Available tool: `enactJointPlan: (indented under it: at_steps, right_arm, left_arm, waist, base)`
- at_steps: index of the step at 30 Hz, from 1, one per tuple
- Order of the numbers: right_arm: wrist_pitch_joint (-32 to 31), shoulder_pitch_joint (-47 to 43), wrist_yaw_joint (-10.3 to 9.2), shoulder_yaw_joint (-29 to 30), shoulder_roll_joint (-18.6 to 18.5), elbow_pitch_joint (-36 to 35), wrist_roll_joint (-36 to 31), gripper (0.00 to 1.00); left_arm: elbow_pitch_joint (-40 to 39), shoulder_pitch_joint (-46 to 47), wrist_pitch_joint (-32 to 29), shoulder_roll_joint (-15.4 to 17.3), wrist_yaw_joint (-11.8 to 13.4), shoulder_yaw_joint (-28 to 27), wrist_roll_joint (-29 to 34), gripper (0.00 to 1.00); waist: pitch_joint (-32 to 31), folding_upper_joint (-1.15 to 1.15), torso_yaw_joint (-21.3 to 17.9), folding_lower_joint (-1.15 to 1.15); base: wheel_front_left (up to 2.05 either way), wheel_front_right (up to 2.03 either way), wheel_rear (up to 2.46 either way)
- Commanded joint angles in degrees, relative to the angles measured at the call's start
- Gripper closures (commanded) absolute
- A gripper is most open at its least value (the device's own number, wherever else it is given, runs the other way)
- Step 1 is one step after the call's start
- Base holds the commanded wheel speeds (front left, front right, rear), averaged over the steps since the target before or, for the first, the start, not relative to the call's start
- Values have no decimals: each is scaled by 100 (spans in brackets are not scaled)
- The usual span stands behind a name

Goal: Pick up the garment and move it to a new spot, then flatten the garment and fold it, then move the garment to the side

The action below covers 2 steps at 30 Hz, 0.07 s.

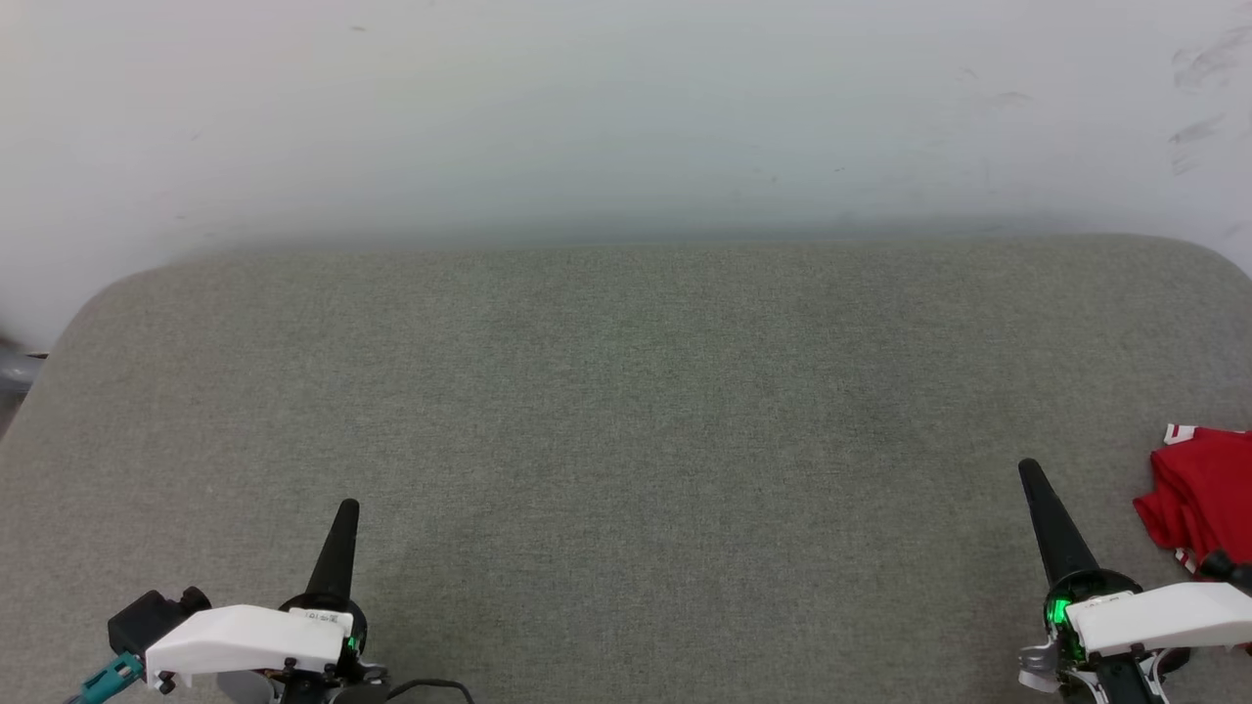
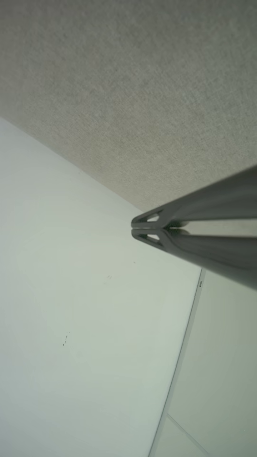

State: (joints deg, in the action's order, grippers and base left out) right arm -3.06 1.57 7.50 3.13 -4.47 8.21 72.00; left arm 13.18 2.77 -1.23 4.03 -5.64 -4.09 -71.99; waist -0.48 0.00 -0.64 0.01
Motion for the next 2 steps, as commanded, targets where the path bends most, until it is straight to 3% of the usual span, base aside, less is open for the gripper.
enactJointPlan:
  at_steps: [1, 2]
  right_arm:
    - [-17, 125, -1, 13, -34, 13, 153, 100]
    - [-22, 136, -1, 16, -33, 27, 210, 100]
  left_arm:
    - [-21, 131, -29, 1, -45, -34, -131, 100]
    - [-18, 140, -48, -2, -51, -39, -182, 100]
  waist:
    - [2, 0, 2, 0]
    - [3, 0, 3, 0]
  base:
    - [0, 0, 0]
    - [0, 0, 0]
